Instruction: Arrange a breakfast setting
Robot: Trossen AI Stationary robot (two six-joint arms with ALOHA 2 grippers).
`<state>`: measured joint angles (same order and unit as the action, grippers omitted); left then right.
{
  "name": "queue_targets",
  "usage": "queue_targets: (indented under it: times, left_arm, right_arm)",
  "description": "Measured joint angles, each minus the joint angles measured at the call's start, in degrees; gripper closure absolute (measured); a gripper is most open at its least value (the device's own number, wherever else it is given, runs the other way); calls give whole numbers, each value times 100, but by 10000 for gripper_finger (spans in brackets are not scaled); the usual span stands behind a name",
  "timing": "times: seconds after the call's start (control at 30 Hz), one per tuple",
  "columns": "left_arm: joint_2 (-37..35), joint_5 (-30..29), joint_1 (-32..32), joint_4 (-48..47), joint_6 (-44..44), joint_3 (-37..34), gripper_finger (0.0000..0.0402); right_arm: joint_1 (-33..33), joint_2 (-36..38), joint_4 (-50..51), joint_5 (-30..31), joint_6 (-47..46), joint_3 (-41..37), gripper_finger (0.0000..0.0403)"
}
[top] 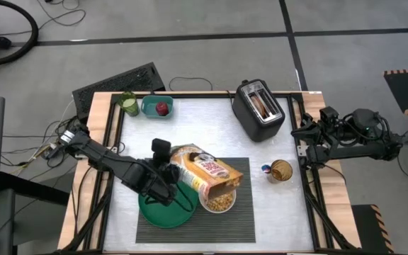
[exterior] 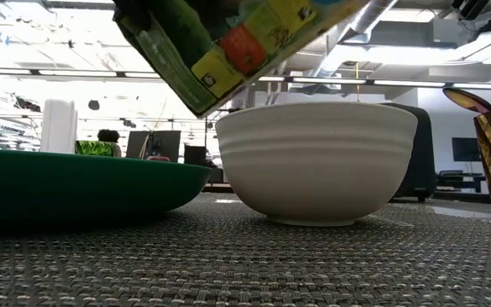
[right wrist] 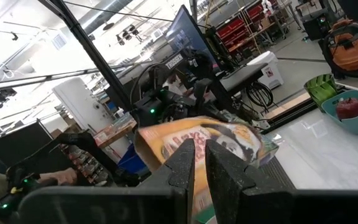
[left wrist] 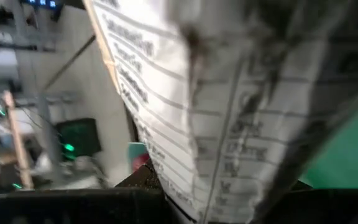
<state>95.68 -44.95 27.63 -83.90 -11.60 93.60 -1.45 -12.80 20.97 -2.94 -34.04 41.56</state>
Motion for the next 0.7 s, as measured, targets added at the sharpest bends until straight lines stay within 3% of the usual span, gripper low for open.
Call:
queue_targets:
  times: [0.3,0.7]
  left_arm:
    - [-2,-762,160,148,-3108,0,317]
    - [-2,-2353,9,148,-7528,0,317]
  right_arm:
    - [0,0,0,2,132,0,335]
    - [-2,0,2,66,173,0,335]
